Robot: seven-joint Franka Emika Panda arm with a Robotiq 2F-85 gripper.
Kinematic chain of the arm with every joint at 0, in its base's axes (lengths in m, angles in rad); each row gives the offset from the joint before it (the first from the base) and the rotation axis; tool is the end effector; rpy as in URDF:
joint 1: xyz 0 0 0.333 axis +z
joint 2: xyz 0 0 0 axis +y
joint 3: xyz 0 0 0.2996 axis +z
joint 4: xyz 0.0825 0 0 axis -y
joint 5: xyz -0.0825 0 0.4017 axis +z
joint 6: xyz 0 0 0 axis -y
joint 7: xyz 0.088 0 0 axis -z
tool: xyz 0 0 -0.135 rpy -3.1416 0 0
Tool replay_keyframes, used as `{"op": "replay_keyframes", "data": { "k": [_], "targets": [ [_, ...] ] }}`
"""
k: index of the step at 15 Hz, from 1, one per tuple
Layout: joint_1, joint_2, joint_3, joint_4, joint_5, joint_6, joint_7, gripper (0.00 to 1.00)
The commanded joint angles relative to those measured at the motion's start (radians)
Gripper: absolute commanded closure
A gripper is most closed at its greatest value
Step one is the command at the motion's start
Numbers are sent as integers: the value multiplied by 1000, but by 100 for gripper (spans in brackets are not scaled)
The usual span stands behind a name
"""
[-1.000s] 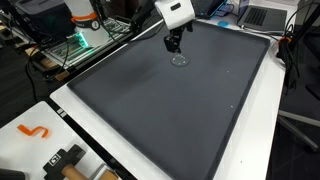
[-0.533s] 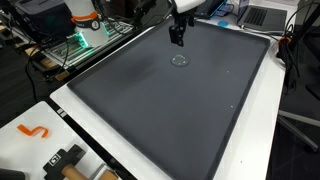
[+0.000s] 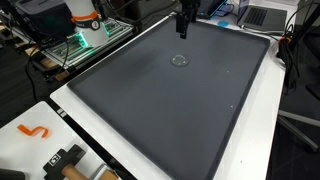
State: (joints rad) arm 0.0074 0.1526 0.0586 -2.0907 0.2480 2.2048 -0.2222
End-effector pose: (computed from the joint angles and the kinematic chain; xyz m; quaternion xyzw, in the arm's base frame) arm 0.5744 0.0519 0.2942 -0.9922 -0.0678 0.0112 0.1038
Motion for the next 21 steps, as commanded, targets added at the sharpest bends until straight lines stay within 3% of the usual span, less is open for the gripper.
{"op": "replay_keyframes", "data": {
  "k": [1,8,17,21],
  "targets": [
    [40,8,6,40,-110,-75,123,0],
    [101,28,23,90,-247,-158,300,0],
    [105,27,28,96,-236,-152,287,0],
    [106,103,7,80,-197,-55,505,0]
  ]
}}
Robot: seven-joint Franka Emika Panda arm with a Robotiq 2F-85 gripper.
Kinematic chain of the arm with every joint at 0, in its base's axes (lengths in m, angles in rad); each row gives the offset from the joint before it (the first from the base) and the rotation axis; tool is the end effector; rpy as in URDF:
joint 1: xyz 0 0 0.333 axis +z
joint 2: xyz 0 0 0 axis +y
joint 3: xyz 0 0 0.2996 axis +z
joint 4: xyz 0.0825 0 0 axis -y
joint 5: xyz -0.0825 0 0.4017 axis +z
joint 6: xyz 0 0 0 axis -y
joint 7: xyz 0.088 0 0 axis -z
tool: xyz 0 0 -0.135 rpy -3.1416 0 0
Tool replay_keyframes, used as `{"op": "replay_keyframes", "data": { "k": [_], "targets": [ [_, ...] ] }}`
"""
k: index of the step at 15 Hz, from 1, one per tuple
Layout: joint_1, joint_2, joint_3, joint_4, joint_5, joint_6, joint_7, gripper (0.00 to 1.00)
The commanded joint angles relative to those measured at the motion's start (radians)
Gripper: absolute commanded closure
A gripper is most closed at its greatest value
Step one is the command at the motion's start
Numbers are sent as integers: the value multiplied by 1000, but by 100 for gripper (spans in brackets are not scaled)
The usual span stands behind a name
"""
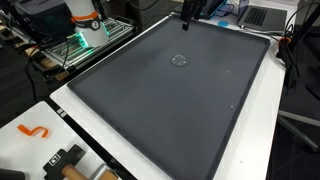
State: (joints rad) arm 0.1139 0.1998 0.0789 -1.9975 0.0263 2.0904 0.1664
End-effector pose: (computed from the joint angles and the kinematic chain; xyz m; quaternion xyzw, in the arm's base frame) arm 0.5761 0.1140 0.2984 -0.9984 -0.0057 0.0557 0.0091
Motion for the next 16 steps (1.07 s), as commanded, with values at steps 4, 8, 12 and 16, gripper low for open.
{"op": "replay_keyframes", "data": {
  "k": [4,8,12,16],
  "targets": [
    [9,107,-37,-59,37,147,297,0],
    [16,125,-57,-112,71,225,433,0],
    [11,125,-58,-162,114,279,485,0],
    [13,131,-59,-202,122,349,485,0]
  ]
}}
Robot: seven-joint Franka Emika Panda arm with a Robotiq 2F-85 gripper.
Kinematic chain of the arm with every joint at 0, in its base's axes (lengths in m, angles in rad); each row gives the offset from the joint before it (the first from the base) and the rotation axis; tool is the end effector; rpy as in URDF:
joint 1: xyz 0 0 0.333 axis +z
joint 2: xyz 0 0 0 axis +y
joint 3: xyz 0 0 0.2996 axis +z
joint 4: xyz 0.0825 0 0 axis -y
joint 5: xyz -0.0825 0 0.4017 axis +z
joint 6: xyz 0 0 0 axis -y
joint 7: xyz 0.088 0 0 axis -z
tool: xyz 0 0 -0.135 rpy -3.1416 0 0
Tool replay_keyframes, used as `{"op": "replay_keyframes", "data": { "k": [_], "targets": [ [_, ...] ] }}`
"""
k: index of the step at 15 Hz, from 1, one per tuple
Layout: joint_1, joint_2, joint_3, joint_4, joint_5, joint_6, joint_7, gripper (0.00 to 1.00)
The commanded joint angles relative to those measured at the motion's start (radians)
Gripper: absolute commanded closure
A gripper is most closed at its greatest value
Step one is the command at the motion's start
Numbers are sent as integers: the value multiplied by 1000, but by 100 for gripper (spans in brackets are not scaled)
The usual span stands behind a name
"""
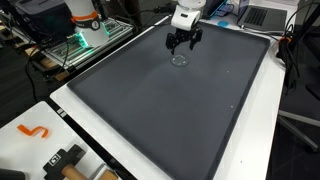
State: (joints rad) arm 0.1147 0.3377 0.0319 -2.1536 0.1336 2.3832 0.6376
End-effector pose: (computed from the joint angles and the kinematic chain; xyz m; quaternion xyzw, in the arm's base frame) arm 0.5525 0.0861 0.1752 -0.9537 0.2920 0.0685 0.0242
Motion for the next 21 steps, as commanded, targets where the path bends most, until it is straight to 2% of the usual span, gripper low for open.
{"op": "replay_keyframes", "data": {
  "k": [1,14,15,16,17,18,21],
  "targets": [
    [12,-4,-12,-53,14,69,13,0],
    [20,61,-26,-72,5,213,4,0],
    [21,64,-28,-72,4,215,5,4],
    [21,66,-29,-71,4,215,5,21],
    [23,68,-31,-70,4,212,6,29],
    [23,69,-32,-70,3,211,5,32],
    [26,64,-34,-67,-1,206,7,55]
  ]
}}
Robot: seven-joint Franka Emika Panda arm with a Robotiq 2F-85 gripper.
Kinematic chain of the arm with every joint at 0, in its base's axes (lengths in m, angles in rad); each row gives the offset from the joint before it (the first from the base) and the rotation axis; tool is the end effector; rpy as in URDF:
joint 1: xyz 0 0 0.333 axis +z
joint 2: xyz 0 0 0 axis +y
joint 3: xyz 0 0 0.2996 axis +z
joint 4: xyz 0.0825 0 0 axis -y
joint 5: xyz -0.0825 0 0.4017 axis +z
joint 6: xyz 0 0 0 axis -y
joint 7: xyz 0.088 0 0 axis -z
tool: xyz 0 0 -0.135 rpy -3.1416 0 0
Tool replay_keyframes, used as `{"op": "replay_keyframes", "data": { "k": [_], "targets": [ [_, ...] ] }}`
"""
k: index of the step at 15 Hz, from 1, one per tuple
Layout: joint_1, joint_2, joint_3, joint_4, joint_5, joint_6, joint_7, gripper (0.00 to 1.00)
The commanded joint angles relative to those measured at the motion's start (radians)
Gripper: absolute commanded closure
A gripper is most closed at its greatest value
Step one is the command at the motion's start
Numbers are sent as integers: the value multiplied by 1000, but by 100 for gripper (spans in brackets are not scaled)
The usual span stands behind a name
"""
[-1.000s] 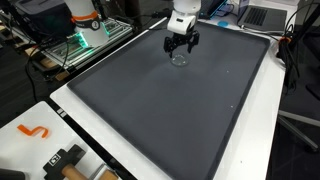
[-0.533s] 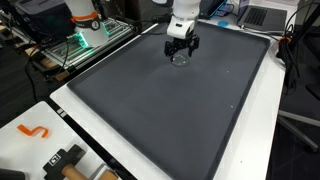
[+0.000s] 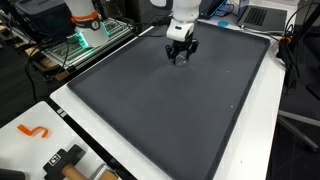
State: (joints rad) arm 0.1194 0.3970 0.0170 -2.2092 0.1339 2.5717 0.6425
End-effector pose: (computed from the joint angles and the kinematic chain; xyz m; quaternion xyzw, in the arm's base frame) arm 0.5459 0.0753 0.1361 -0.9513 0.3054 0.0306 0.0289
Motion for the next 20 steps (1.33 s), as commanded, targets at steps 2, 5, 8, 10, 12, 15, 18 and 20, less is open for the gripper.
{"op": "replay_keyframes", "data": {
  "k": [2,5,8,10,12,15,18,20],
  "targets": [
    [23,0,-20,-12,-6,14,4,69],
    [26,-3,-22,-10,-10,10,7,91],
    [29,-3,-24,-9,-13,7,9,100],
    [31,-4,-25,-8,-15,4,7,100],
    [36,-4,-29,-5,-20,2,12,99],
    [39,-5,-32,-3,-23,-2,13,99],
    [38,-8,-33,0,-22,-14,6,99],
    [35,-8,-30,3,-18,-25,-1,99]
  ]
}}
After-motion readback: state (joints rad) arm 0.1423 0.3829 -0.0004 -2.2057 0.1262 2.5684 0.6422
